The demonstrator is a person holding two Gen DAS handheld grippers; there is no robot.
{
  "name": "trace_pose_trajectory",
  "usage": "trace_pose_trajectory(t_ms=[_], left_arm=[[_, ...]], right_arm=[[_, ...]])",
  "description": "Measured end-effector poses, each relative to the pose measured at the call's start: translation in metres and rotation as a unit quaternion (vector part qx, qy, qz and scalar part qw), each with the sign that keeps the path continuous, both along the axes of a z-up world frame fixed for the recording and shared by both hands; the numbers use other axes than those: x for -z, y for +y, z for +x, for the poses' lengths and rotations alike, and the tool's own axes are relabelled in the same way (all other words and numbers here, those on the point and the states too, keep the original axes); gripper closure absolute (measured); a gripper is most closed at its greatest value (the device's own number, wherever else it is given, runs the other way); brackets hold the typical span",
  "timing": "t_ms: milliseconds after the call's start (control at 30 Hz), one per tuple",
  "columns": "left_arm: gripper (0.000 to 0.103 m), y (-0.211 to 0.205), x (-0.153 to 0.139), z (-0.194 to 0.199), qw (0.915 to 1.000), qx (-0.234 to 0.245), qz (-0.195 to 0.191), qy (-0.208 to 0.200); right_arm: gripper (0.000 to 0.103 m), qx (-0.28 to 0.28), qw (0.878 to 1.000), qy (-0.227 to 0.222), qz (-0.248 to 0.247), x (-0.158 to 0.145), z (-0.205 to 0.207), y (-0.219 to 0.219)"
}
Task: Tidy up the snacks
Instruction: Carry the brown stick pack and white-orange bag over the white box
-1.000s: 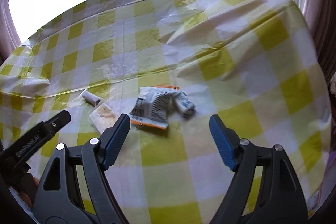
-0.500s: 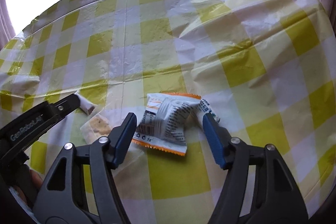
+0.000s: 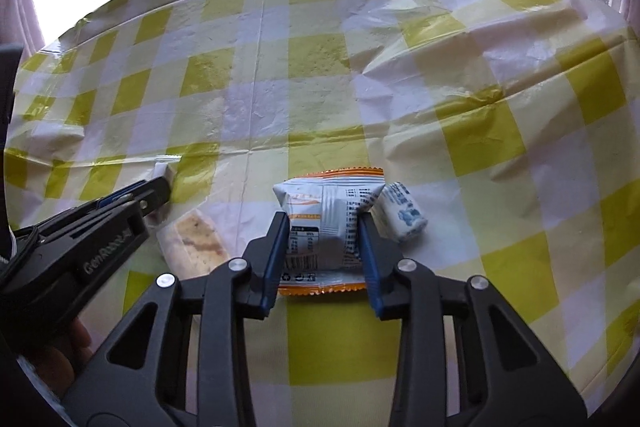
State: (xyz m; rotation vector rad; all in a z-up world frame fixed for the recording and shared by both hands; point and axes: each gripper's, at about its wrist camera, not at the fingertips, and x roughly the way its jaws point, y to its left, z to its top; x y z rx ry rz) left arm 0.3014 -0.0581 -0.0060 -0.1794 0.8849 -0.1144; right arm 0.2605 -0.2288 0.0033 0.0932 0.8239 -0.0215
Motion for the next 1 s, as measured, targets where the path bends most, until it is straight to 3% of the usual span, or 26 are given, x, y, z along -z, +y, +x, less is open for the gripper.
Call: trace_pose_trajectory(t_ms=[367, 567, 1000], left_arm=[[0.089, 0.036, 0.001, -0.056, 0.9986, -0.03, -0.042, 0.006], [0.089, 0.016, -0.007, -0.08, 0.9975, 0.024, -0.067, -0.005], [0.089, -0.01, -0.02, -0.158, 0.993, 0.068, -0.095, -0.017]], right_arm=[[0.065, -0.007, 0.999, -0.031, 0.019, -0.013, -0.069, -0.007], [0.065, 0.057, 0.998, -0.029, 0.025, -0.017, -0.084, -0.033], [0.065, 0.039, 0.999, -0.01, 0.002, -0.021, -0.14, -0.029]])
